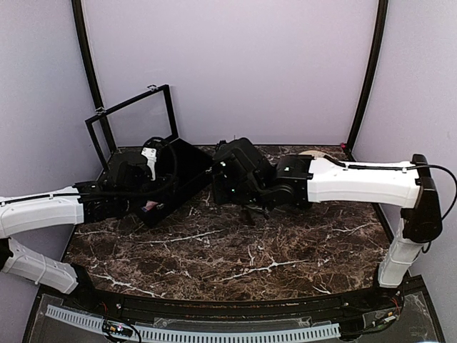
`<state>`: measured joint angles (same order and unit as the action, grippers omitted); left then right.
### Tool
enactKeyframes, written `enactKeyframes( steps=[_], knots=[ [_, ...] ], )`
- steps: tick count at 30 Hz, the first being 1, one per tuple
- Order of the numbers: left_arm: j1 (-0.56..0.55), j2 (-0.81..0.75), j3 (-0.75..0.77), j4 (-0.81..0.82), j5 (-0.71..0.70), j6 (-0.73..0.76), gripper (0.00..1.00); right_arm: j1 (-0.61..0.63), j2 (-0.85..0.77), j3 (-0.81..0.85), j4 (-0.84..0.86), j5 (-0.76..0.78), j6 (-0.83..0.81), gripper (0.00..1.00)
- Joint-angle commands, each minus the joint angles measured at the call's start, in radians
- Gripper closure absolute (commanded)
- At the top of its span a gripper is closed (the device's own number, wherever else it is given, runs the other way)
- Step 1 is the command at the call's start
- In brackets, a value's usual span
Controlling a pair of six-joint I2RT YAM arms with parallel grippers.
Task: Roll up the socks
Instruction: Flatten out the sock at the center of the board.
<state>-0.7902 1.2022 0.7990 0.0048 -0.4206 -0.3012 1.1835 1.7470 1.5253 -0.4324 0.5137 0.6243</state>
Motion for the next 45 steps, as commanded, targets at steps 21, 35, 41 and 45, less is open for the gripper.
enactKeyframes(
  steps=[21,35,41,45],
  knots=[
    [-0.109,0.161,-0.049,0.101,0.027,0.006,0.31,-0.120,-0.425,-0.730,0.556,-0.149,0.395,1.00],
    [-0.158,-0.096,-0.097,0.003,-0.223,-0.076,0.27,-0.036,-0.164,-0.340,0.557,-0.333,0.237,1.00],
    [-0.158,-0.302,-0.123,-0.074,-0.378,-0.083,0.26,0.017,-0.035,-0.098,0.556,-0.394,0.215,1.00],
    [-0.158,-0.319,-0.124,-0.068,-0.403,-0.050,0.26,0.021,-0.041,-0.117,0.614,-0.414,0.251,1.00]
  ],
)
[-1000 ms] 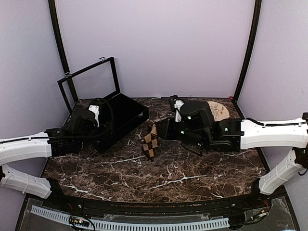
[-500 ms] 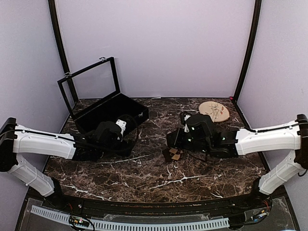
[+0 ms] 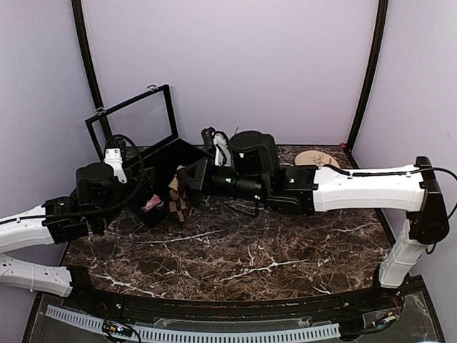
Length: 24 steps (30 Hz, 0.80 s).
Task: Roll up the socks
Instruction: Flatten out the sock at the center of the board.
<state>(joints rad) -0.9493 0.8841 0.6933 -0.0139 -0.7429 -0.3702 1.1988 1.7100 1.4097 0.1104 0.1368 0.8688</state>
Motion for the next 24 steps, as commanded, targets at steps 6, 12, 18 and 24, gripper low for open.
enactKeyframes(
  steps=[6,12,18,24],
  knots=[
    [0.001,0.087,-0.026,-0.016,-0.043,0.009,0.26,-0.014,-0.067,-0.256,0.290,-0.032,0.200,1.00],
    [0.000,0.241,-0.062,0.070,0.043,-0.005,0.26,-0.085,-0.100,-0.647,0.517,-0.033,0.393,1.00],
    [-0.036,0.417,-0.052,0.173,0.117,0.030,0.27,-0.136,-0.109,-0.844,0.574,0.003,0.441,0.99],
    [-0.062,0.565,0.002,0.203,0.159,0.088,0.27,-0.171,-0.182,-0.864,0.450,0.038,0.379,0.81]
  ],
)
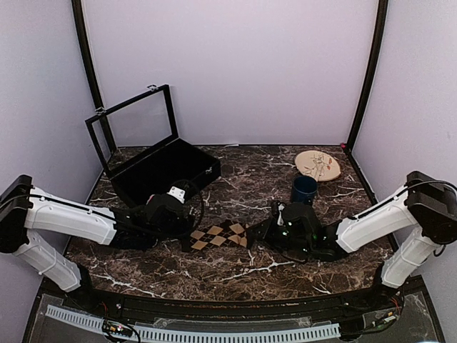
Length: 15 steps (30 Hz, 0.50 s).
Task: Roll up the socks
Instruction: Flatten out the sock at the center of the board.
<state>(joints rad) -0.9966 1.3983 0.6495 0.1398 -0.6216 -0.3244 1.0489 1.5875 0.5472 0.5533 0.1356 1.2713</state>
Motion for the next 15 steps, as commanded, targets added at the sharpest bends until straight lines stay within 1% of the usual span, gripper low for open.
enactKeyframes(
  steps=[1,2,5,6,12,15],
  knots=[
    [-0.016,0.069,0.049,0.049,0.044,0.041,0.27,-0.026,-0.068,-0.002,-0.014,0.046,-0.033,0.75],
    [-0.016,0.086,0.051,0.053,0.051,0.042,0.27,-0.030,-0.075,0.000,-0.036,0.055,-0.044,0.70],
    [-0.017,0.131,0.053,0.065,0.069,0.044,0.27,-0.050,-0.088,0.011,-0.096,0.069,-0.076,0.57],
    [-0.017,0.148,0.056,0.066,0.071,0.043,0.27,-0.058,-0.087,0.014,-0.105,0.064,-0.081,0.56],
    [-0.016,0.240,0.083,0.053,0.068,0.053,0.26,-0.085,-0.058,0.039,-0.153,0.023,-0.107,0.55],
    [-0.016,0.273,0.088,0.050,0.057,0.049,0.26,-0.088,-0.044,0.040,-0.150,0.008,-0.103,0.55]
  ],
)
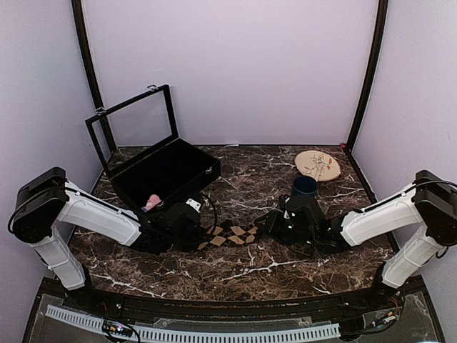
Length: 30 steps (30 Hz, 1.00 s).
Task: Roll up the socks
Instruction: Flatten out the sock at the center of the board, then fold the sock at the center of the board.
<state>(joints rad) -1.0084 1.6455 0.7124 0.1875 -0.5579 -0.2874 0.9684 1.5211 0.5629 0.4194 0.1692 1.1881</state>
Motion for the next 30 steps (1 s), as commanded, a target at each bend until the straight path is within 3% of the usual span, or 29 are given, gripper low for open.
enactKeyframes(
  steps=[1,13,30],
  knots=[
    [-0.004,0.032,0.024,0.001,-0.010,0.010,0.26,-0.008,0.027,0.030,-0.021,-0.028,-0.021,0.55],
    [0.033,0.004,-0.011,-0.019,-0.031,-0.034,0.26,0.018,0.017,0.098,-0.203,0.006,-0.031,0.58],
    [0.042,-0.073,-0.042,-0.066,-0.070,-0.079,0.26,0.120,0.034,0.332,-0.524,0.203,-0.108,0.76]
  ],
)
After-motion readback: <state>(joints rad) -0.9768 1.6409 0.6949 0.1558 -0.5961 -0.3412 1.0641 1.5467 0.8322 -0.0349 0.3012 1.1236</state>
